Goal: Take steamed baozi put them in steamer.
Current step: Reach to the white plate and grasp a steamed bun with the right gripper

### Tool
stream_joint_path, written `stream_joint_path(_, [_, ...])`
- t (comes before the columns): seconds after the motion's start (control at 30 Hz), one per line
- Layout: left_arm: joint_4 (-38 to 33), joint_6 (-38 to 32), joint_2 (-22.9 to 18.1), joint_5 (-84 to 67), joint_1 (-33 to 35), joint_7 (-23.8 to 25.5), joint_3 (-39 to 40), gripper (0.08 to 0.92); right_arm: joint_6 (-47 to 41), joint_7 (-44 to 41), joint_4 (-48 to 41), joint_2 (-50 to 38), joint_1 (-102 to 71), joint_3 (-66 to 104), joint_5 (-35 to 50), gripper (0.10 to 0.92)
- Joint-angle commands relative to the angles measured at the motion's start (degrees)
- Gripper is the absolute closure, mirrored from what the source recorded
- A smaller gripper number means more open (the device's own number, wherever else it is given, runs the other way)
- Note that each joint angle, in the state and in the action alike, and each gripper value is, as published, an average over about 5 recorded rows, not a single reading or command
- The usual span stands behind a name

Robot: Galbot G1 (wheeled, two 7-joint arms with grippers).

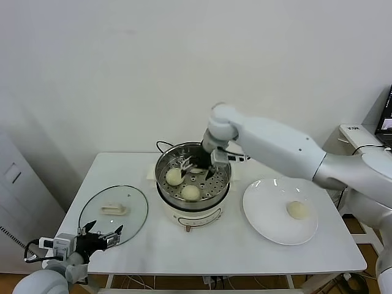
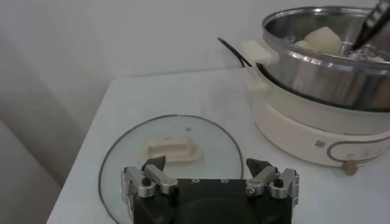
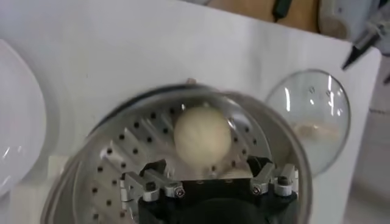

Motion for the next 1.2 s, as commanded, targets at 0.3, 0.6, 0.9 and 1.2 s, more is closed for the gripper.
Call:
stream_joint_path(0.3, [-1.05, 0.18, -0.26, 0.06, 0.77, -0.09, -1.01, 0.177, -27.55, -6.45, -17.40, -12.96, 11.48, -8.25, 23.13, 0.203])
stream_joint_path(0.6, [-0.97, 0.36, -0.35, 0.07, 0.69, -0.15, -0.95, 0.177, -36.73, -9.36, -16.42, -20.88, 8.08, -14.45, 27.37, 0.203])
stream_joint_path(0.9, [-0.96, 0.31, -0.43, -0.09, 0.63, -0.11, -0.95, 0.177, -37.44, -9.31, -17.43, -24.69, -0.08, -10.94, 24.93, 0.203])
stream_joint_path(1.2, [-0.91, 0.56, -0.42, -0.12, 0.40, -0.15, -0.80, 0.177, -36.02, -8.38, -20.25, -24.55, -10.12, -2.59, 19.54, 0.203])
